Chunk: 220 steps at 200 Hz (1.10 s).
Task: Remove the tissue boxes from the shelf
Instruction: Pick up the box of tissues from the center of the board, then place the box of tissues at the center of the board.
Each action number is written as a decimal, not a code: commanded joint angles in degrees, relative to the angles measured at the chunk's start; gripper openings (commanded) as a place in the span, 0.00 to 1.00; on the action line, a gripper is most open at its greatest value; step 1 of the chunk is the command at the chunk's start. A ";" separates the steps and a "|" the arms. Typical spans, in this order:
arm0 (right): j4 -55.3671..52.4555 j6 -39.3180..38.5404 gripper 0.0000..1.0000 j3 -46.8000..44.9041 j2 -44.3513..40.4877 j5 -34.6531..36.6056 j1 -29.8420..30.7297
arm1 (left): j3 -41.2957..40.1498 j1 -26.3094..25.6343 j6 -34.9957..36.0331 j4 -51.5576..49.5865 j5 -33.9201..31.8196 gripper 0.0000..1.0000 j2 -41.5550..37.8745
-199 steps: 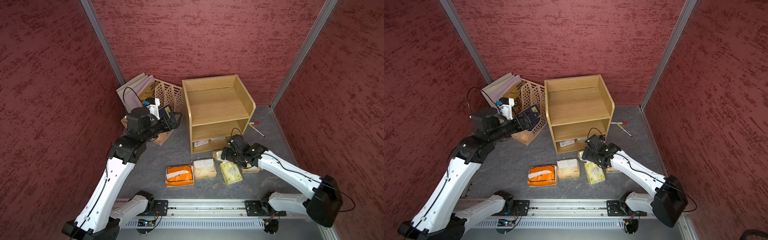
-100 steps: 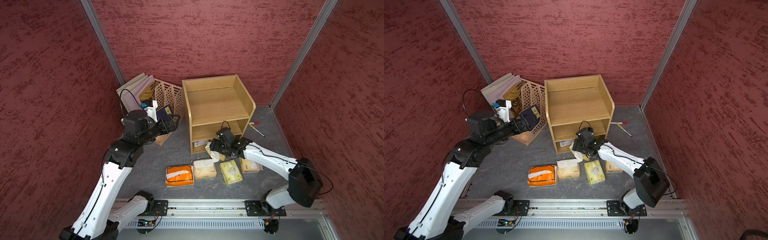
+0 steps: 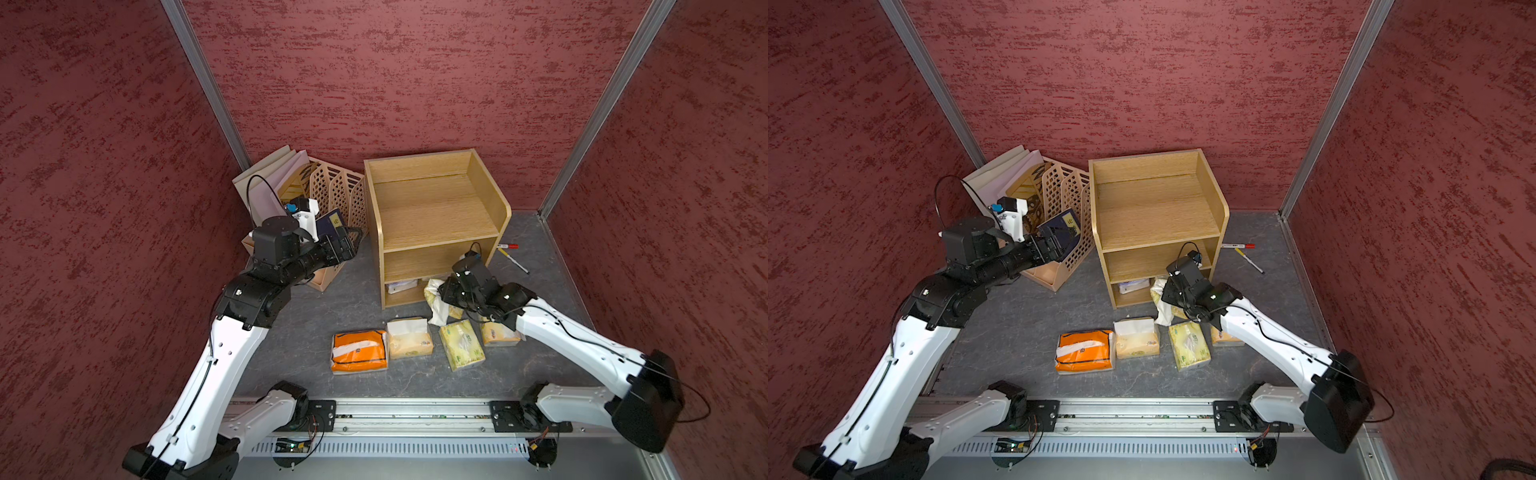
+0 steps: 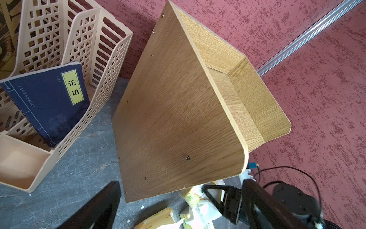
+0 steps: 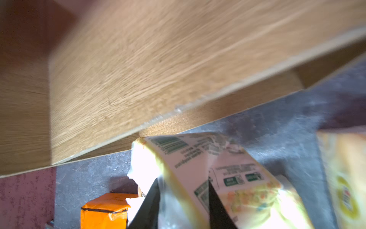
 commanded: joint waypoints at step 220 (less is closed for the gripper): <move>25.39 10.15 0.03 -14.25 -13.22 -38.64 -56.46 | 3.52 0.26 0.43 2.67 0.10 1.00 3.13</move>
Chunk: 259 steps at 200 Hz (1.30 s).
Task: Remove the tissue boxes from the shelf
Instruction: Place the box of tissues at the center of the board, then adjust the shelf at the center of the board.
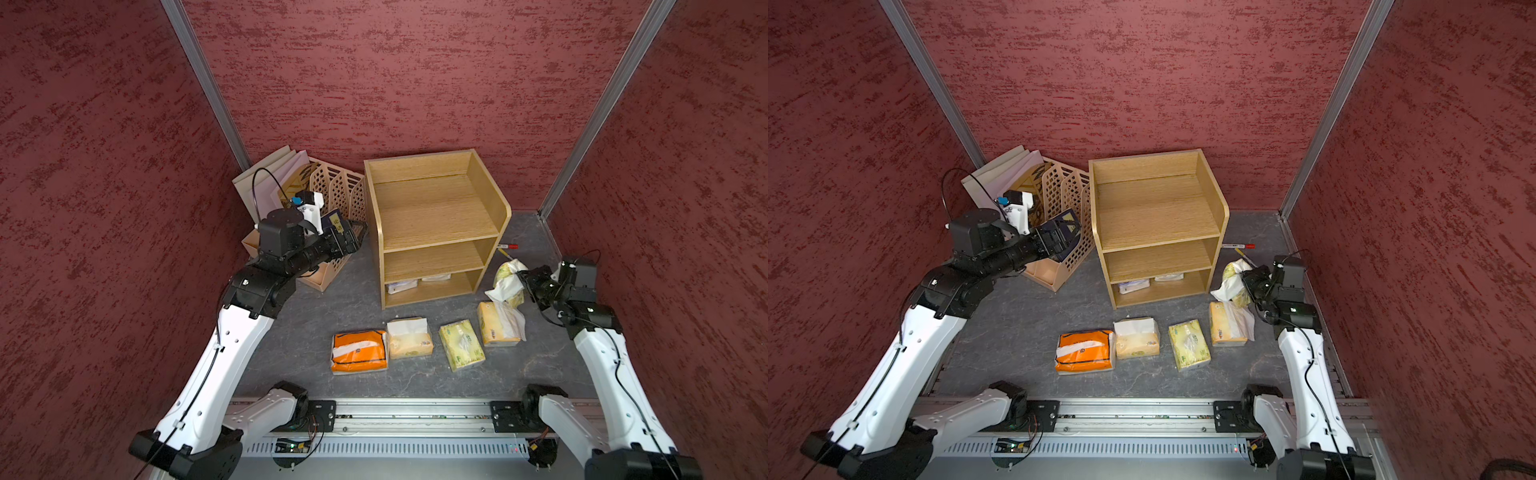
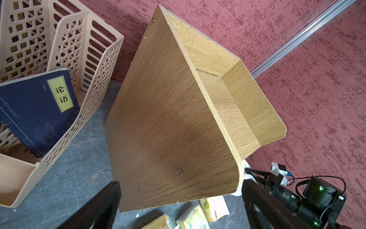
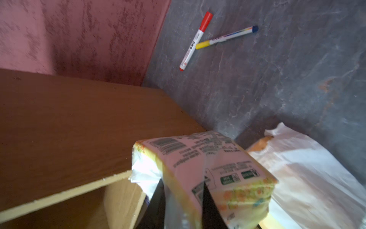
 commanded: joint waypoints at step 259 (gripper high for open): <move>-24.76 -38.35 0.82 13.78 8.23 3.90 -1.94 | 5.22 -3.70 0.71 3.56 -3.90 1.00 9.01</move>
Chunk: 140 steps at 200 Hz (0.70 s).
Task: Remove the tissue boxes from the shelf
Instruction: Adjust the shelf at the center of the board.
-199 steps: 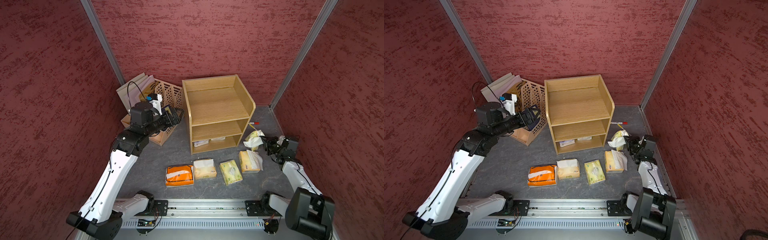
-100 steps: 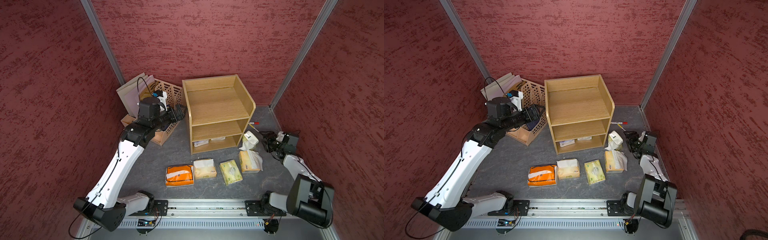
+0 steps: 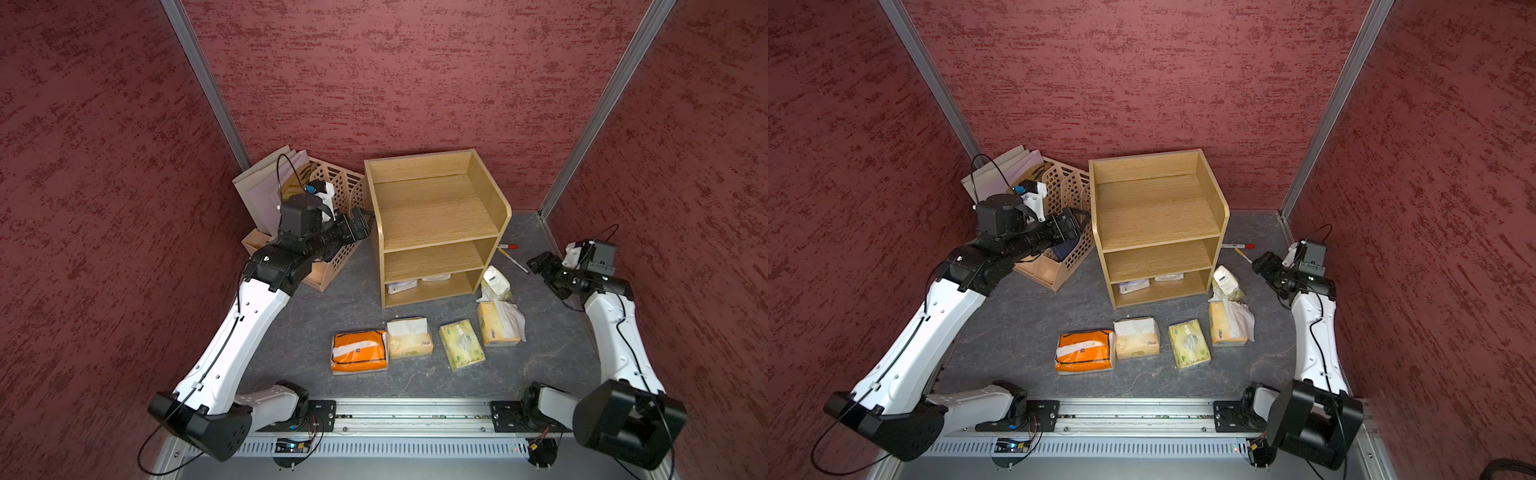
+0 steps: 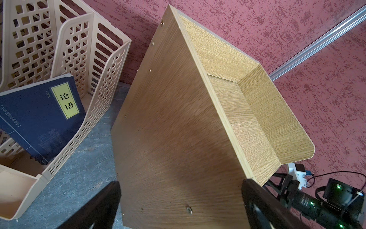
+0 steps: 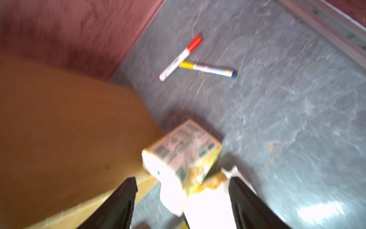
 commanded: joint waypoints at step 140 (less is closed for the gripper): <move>-1.86 -8.08 0.86 5.66 18.69 11.82 14.05 | 0.37 -5.21 1.15 0.75 -3.12 1.00 -1.16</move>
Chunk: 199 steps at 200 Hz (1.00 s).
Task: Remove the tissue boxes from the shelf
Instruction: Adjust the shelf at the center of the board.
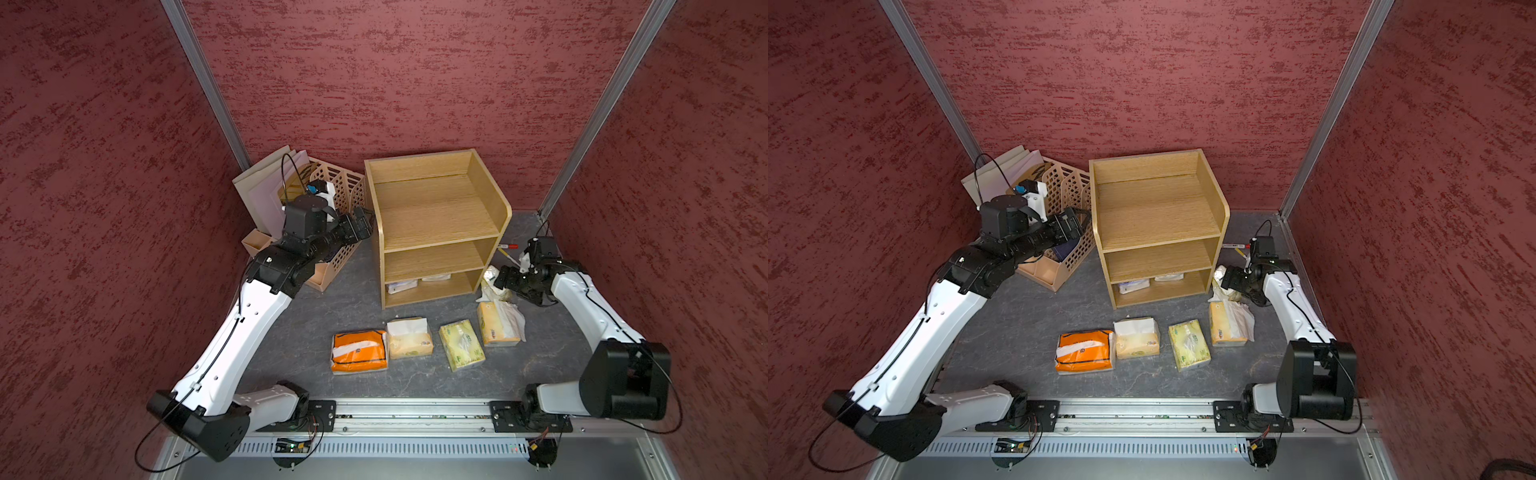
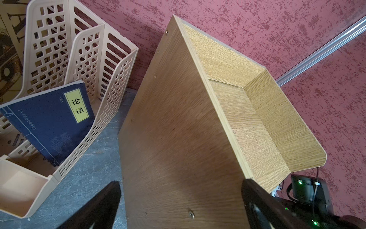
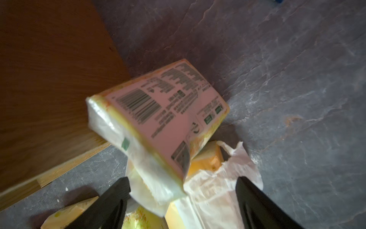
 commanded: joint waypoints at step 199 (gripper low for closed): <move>-1.63 -0.97 0.76 2.36 7.46 -0.85 -25.41 | 4.93 -6.78 0.76 2.78 1.89 1.00 7.14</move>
